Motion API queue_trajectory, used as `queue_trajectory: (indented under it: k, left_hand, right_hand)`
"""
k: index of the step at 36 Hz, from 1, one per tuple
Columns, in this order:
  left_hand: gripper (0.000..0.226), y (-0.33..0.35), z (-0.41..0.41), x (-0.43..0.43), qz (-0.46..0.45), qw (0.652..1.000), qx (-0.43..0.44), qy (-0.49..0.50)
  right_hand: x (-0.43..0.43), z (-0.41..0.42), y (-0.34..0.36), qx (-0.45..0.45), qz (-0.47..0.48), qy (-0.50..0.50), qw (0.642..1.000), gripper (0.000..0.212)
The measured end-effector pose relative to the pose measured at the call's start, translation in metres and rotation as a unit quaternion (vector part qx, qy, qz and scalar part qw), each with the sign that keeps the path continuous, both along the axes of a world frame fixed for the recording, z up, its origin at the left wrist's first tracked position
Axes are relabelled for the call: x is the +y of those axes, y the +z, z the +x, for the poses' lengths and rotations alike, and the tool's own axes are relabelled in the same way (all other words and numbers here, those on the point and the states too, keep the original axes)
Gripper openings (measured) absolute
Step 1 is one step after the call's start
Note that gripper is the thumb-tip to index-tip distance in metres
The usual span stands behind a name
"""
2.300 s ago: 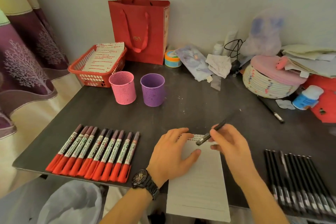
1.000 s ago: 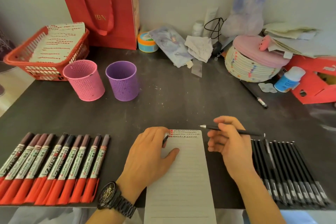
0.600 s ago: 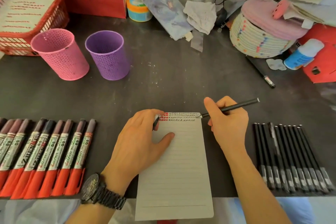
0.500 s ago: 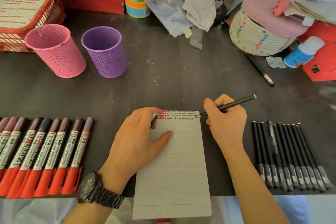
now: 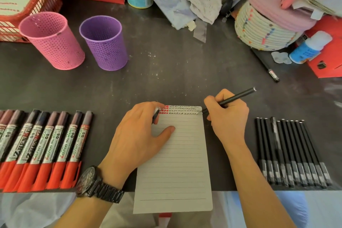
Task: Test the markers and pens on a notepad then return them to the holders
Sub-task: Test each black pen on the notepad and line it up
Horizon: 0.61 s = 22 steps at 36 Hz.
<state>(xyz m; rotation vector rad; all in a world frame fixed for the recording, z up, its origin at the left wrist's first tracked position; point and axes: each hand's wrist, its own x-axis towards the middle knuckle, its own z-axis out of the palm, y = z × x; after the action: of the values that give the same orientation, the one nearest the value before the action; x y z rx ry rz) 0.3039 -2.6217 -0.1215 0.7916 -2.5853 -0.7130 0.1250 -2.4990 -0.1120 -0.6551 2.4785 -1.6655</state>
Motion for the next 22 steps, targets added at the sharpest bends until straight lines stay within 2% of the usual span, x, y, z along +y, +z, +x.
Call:
queue_trajectory:
  k: [22]
  left_hand:
    - [0.038, -0.0066, -0.0012, -0.0027, -0.007, 1.000, -0.007, 0.008]
  right_hand:
    - [0.0004, -0.0011, 0.0009, 0.001, 0.000, -0.002, 1.000, 0.027]
